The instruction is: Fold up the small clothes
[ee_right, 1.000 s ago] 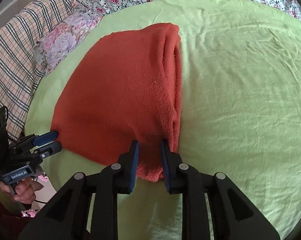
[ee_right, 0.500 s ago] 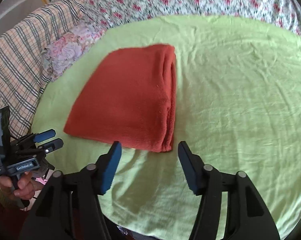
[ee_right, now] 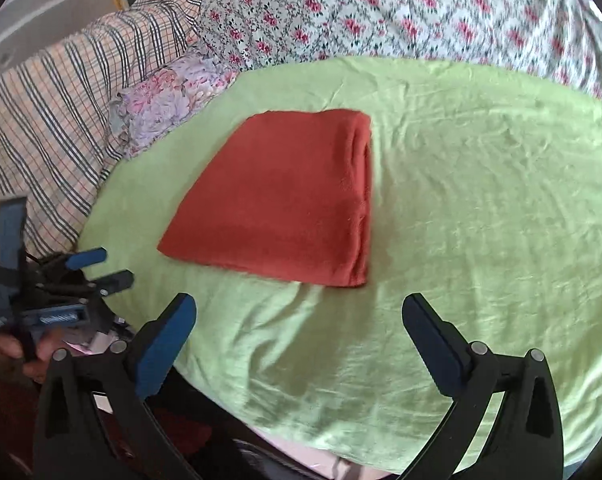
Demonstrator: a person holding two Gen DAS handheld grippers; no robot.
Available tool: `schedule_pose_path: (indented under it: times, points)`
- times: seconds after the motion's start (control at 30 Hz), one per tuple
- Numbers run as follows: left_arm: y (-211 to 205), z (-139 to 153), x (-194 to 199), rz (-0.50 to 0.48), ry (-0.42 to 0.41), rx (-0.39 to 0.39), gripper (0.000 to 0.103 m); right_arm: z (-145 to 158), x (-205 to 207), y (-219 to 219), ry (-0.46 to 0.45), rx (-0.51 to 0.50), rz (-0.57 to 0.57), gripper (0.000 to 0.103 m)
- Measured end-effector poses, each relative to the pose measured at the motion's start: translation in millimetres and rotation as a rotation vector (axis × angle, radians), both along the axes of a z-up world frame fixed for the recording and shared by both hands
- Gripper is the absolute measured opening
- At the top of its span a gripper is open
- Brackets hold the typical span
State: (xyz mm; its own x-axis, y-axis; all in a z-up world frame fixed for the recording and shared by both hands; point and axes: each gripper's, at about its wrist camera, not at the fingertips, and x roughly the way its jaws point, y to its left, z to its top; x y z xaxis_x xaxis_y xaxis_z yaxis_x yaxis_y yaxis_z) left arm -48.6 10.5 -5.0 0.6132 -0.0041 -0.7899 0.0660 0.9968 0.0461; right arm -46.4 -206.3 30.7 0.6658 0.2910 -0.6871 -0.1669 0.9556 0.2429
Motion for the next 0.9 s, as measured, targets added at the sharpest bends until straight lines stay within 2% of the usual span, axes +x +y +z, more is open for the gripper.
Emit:
schedule_pose_path:
  times: [0.07,0.27,0.5,0.9]
  points:
    - [0,-2,7,0.005,0.001,0.006,0.085,-4,7,0,0.010,0.012,-0.005,0.103]
    - [-3,-5,28,0.034,0.008,0.017,0.086,-16,26,11,0.033,-0.063,-0.006,0.103]
    - [-13,-4,45,0.033,0.008,0.045,0.086,-25,44,21,0.065,-0.089,0.033,0.103]
    - [-21,9,68,0.038,-0.026,0.067,0.092,-12,70,21,0.036,-0.094,0.049,0.103]
